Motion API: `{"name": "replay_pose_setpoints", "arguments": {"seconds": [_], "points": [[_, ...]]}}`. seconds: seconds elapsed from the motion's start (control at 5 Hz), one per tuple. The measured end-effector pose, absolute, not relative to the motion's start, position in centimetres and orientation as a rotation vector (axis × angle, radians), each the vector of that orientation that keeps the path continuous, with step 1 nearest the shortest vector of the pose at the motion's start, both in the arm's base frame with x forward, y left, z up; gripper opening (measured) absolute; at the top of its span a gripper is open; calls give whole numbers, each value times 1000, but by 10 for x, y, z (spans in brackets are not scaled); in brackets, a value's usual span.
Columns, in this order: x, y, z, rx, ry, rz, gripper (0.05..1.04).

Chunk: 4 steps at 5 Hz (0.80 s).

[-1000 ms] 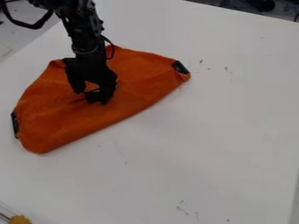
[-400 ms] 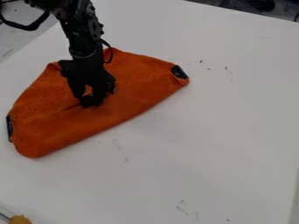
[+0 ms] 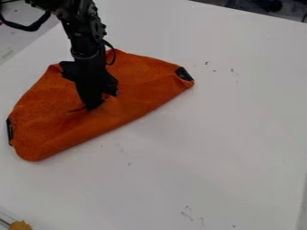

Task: Unfold the cloth from top left to bottom right

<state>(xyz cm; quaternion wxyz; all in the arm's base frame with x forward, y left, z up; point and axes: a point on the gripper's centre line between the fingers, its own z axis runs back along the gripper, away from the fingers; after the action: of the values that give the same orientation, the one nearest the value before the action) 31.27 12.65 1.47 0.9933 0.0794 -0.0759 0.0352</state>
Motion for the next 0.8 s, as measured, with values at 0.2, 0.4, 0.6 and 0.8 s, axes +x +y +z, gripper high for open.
{"name": "replay_pose_setpoints", "arguments": {"seconds": [0.2, 0.4, 0.6, 0.8], "points": [[314, 126, 16, 165, -153, 63, 64], [318, 122, 30, 195, -186, 39, 58], [318, 116, 45, 222, -201, 50, 58], [311, 101, 56, 233, -202, 82, 58]]}}
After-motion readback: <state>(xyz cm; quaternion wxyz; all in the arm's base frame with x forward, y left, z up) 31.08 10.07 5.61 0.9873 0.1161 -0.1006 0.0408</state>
